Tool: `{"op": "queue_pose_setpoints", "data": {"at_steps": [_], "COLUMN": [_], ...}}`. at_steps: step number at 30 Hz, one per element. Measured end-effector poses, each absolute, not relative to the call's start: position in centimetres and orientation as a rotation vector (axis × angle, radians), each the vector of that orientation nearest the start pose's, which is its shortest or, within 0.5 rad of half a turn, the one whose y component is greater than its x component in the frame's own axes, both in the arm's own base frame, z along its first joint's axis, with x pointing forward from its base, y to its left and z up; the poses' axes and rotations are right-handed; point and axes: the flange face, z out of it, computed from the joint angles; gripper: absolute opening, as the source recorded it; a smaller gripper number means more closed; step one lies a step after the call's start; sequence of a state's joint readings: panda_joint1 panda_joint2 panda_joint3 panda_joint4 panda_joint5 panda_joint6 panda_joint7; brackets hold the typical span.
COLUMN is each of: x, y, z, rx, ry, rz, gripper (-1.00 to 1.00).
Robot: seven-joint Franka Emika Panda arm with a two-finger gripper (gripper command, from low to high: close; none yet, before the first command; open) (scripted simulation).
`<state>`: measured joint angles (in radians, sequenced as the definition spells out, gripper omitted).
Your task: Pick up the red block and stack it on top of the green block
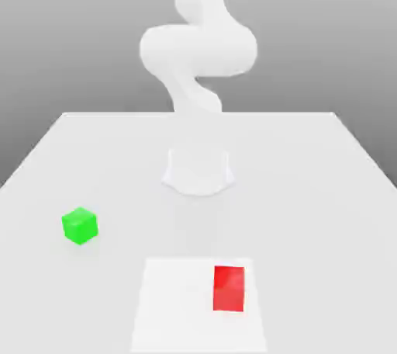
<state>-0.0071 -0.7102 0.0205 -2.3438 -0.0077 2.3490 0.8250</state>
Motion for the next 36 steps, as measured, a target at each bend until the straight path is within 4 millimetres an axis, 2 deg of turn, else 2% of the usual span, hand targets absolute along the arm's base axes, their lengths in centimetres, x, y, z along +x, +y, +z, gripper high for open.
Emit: {"op": "queue_pose_setpoints", "data": {"at_steps": [2, 5, 10, 15, 19, 21, 26, 27, 33, 36], "x": [40.7, 43.4, 45.4, 44.5, 41.8, 40.6, 40.3, 40.2, 40.2, 40.3], "y": [1.3, 2.0, 3.0, 3.8, 4.7, 5.0, 5.0, 5.0, 5.0, 5.0], "z": [61.6, 54.9, 43.6, 32.5, 24.4, 21.2, 15.7, 14.8, 14.4, 16.3], "rx": [-2.551, -2.619, -2.717, -2.794, -2.84, -2.85, -2.851, -2.852, -2.852, -2.851], "ry": [1.101, 1.145, 1.209, 1.263, 1.295, 1.308, 1.316, 1.315, 1.315, 1.316], "rz": [-0.859, -0.738, -0.524, -0.292, -0.094, -0.023, 0.0, 0.0, -0.002, -0.001], "gripper": [0.0, 0.0, 0.0, 0.0, 0.0, 0.0, 0.0, -1.0, -1.0, -1.0]}}
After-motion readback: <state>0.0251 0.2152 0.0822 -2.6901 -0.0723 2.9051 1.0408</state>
